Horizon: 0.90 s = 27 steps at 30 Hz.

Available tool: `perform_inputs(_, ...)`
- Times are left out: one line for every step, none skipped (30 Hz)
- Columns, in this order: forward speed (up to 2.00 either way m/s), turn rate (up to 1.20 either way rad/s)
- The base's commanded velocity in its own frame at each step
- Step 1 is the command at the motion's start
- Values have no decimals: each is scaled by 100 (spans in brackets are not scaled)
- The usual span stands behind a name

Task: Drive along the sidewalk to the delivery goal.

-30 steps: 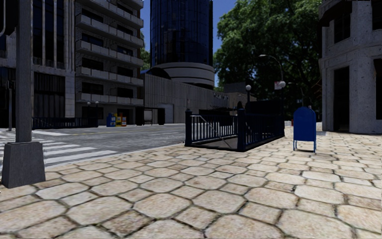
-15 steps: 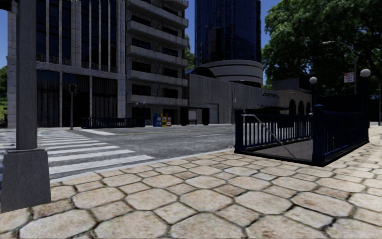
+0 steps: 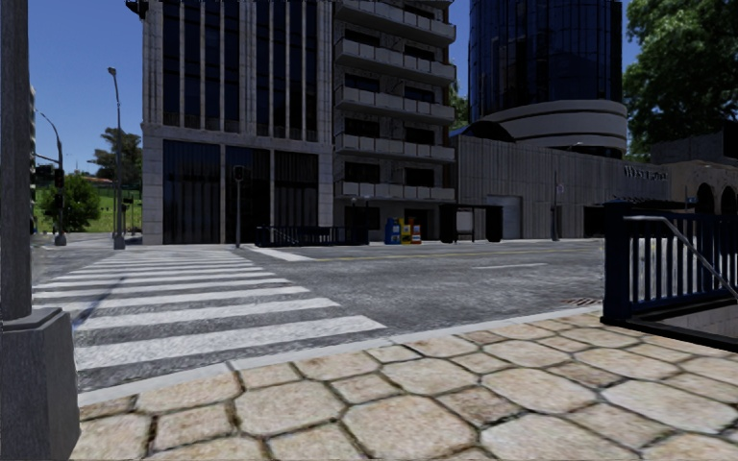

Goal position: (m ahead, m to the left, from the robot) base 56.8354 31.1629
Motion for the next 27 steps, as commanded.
perform_inputs(200,59)
perform_inputs(200,59)
perform_inputs(200,59)
perform_inputs(200,59)
perform_inputs(200,59)
perform_inputs(200,59)
perform_inputs(200,59)
perform_inputs(200,59)
perform_inputs(200,59)
perform_inputs(200,59)
perform_inputs(200,59)
perform_inputs(200,59)
perform_inputs(200,59)
perform_inputs(200,59)
perform_inputs(200,59)
perform_inputs(200,59)
perform_inputs(200,59)
perform_inputs(200,59)
perform_inputs(200,59)
perform_inputs(200,59)
perform_inputs(200,59)
perform_inputs(200,53)
perform_inputs(200,53)
perform_inputs(200,33)
perform_inputs(197,23)
perform_inputs(186,20)
perform_inputs(175,15)
